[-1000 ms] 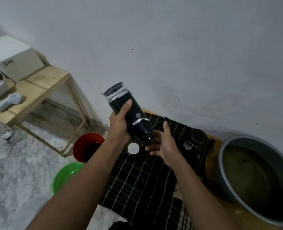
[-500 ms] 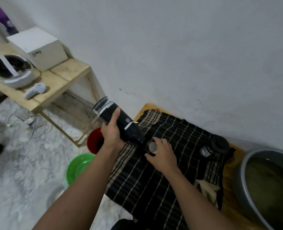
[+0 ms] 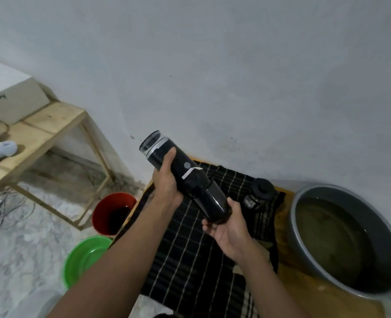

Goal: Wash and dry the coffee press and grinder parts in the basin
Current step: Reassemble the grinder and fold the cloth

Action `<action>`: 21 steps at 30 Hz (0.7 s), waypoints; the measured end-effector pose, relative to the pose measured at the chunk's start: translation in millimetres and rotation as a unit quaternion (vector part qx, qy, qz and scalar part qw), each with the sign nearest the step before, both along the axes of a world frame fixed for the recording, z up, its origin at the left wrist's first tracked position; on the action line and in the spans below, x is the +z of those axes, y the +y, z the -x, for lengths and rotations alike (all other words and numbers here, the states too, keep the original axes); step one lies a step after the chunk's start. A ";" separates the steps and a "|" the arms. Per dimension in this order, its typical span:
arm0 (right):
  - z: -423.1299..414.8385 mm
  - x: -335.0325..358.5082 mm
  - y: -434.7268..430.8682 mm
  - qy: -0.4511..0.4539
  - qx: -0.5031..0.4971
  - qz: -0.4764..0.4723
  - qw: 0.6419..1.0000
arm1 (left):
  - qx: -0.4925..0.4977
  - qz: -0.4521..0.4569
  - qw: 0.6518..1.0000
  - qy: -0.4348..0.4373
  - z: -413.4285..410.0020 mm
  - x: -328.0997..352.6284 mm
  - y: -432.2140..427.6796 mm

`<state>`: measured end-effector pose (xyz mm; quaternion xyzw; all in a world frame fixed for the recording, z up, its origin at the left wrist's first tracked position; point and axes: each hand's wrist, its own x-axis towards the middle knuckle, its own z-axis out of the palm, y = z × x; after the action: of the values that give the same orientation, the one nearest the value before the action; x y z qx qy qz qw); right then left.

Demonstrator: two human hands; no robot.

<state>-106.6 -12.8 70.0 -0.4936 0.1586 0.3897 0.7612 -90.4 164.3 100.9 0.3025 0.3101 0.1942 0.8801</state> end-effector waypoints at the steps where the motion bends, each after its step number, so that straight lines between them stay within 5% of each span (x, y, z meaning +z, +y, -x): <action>1: 0.8 2.1 -3.0 0.010 -0.001 -0.005 1.000 | -0.013 -0.014 1.000 -0.003 0.1 0.7 -5.8; 13: 15.8 10.9 -46.0 0.015 0.084 -0.067 0.994 | -0.215 -0.094 0.972 -0.021 8.7 22.0 -45.8; 21: 16.5 8.9 -37.4 -0.055 -0.030 -0.081 0.995 | -0.216 -0.186 0.958 -0.010 -5.5 42.5 -59.5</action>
<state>-123.1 -50.2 78.8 -0.4457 0.0990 0.3506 0.8177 -84.9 104.8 143.5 0.5189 0.1864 0.0567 0.8323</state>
